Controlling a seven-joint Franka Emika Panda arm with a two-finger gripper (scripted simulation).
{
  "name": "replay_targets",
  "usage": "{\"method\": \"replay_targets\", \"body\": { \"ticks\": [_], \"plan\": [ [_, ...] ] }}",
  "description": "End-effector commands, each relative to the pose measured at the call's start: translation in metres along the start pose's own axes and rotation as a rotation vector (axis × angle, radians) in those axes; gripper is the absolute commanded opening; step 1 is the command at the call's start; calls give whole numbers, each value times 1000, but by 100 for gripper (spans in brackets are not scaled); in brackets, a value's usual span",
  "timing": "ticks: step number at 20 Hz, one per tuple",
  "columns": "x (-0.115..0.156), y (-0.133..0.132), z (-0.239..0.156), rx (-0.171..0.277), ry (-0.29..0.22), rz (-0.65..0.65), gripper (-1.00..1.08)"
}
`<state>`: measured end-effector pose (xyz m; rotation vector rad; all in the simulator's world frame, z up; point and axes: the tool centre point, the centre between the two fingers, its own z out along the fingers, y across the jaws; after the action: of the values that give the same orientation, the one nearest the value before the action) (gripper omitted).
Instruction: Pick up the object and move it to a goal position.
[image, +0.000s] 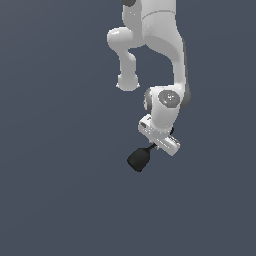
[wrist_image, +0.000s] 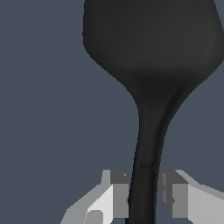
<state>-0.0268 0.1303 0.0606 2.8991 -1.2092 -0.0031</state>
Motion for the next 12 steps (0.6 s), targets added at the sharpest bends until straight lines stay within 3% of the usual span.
{"method": "replay_targets", "body": {
  "ticks": [1,7,12],
  "plan": [
    [-28,-12,-6,2,1,1,-100],
    [-78,-34,-16,1,1,1,-100],
    [-102,-46,-21,1,2,2,-100]
  ]
}}
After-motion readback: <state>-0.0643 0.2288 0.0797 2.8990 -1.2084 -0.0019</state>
